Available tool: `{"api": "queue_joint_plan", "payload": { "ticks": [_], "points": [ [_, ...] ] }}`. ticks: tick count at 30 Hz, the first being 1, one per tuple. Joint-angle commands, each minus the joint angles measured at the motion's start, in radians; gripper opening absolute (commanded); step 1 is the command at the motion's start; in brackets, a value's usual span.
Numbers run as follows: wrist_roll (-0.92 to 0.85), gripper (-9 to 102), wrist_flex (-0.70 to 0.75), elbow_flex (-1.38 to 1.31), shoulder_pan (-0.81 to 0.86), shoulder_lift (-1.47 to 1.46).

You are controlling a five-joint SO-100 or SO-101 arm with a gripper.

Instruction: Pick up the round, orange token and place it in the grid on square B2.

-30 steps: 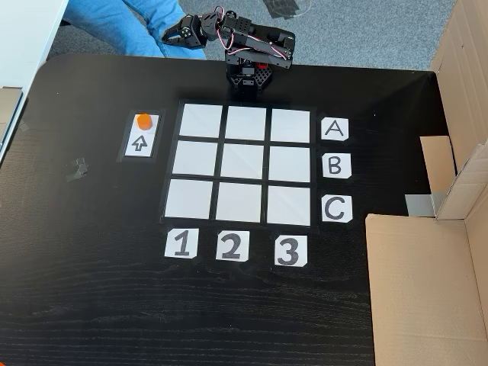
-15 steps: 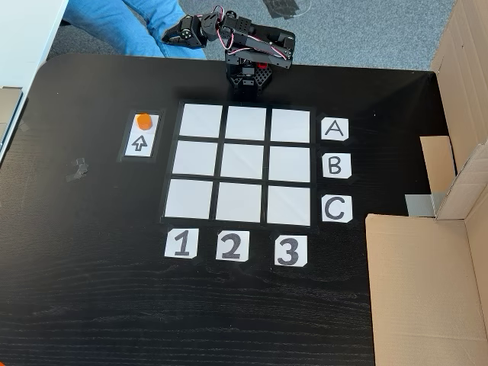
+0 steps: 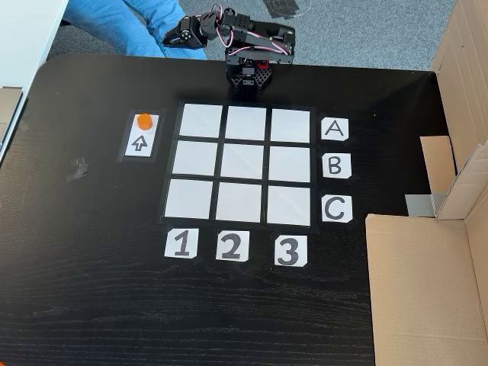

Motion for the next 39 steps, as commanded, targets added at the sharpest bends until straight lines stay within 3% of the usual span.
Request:
{"api": "queue_joint_plan", "payload": {
  "ticks": [1,18,24,29,32,35,39],
  "points": [
    [-0.006,-1,0.078,-0.15,-0.028,-0.095],
    [0.046,0,0.463,-0.933,-0.167,-0.816],
    [0.038,27,0.526,-1.131,-0.19,-1.012],
    [-0.087,54,0.581,-1.233,-0.219,-1.134],
    [-0.16,60,0.629,-1.331,-0.224,-1.218],
    [-0.249,65,0.767,-1.483,-0.232,-1.325],
    [-0.244,66,0.775,-1.588,-0.25,-1.42]
  ]
}}
